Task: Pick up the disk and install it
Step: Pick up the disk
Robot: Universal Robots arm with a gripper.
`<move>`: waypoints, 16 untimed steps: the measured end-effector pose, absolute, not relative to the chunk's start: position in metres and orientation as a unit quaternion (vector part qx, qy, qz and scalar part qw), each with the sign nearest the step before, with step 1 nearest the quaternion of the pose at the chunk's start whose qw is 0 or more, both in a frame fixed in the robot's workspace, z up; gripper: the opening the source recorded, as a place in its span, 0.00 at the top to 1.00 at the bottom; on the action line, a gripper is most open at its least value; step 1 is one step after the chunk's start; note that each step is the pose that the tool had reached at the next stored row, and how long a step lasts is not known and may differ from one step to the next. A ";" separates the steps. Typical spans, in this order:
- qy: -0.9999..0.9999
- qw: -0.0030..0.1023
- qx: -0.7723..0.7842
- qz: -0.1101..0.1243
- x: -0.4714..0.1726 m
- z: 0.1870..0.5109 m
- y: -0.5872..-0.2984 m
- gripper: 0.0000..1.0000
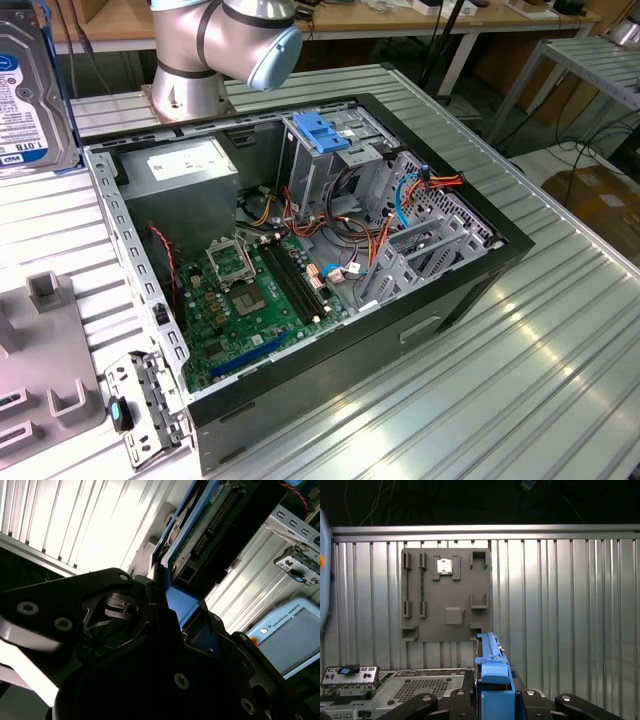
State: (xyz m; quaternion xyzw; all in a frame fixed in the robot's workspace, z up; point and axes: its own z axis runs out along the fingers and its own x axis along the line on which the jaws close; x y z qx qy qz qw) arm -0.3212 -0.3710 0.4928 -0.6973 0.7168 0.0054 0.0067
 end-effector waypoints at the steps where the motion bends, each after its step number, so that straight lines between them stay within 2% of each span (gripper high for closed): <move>1: 0.717 0.007 -0.697 0.005 -0.321 0.493 -0.371 0.63; 16: 0.717 0.007 -0.697 0.005 -0.317 0.493 -0.371 0.63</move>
